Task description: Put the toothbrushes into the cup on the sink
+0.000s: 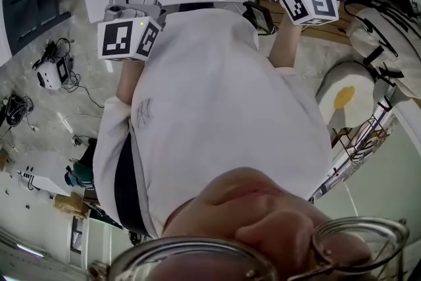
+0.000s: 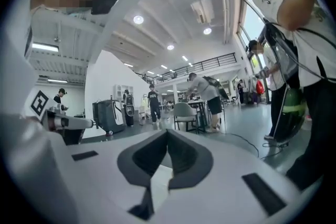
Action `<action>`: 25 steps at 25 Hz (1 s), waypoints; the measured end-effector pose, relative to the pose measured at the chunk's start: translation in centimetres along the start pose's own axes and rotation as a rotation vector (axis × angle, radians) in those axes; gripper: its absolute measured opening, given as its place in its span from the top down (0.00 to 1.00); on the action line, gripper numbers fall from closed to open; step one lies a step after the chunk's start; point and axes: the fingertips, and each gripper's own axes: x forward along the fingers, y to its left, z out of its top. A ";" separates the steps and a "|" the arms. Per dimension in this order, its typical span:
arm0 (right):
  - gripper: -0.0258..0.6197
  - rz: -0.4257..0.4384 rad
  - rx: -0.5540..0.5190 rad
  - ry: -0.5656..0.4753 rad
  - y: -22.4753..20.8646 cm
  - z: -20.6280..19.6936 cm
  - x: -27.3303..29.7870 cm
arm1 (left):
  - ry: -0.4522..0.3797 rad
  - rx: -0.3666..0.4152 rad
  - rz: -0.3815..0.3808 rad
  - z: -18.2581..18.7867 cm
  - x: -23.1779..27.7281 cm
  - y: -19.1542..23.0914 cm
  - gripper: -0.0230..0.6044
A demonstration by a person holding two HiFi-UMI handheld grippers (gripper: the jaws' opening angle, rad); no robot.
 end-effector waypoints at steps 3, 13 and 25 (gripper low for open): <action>0.94 -0.032 0.012 0.007 0.9 0.2 -3.2 | 0.001 -0.004 0.009 -0.2 -0.8 0.0 0.95; 0.94 -0.078 0.075 0.090 2.9 -2.7 -9.8 | -0.013 0.002 0.005 0.0 -2.5 -0.8 0.95; 0.94 -0.129 0.072 0.096 2.1 -3.0 -10.9 | -0.041 0.029 -0.026 1.0 -2.1 -1.7 0.95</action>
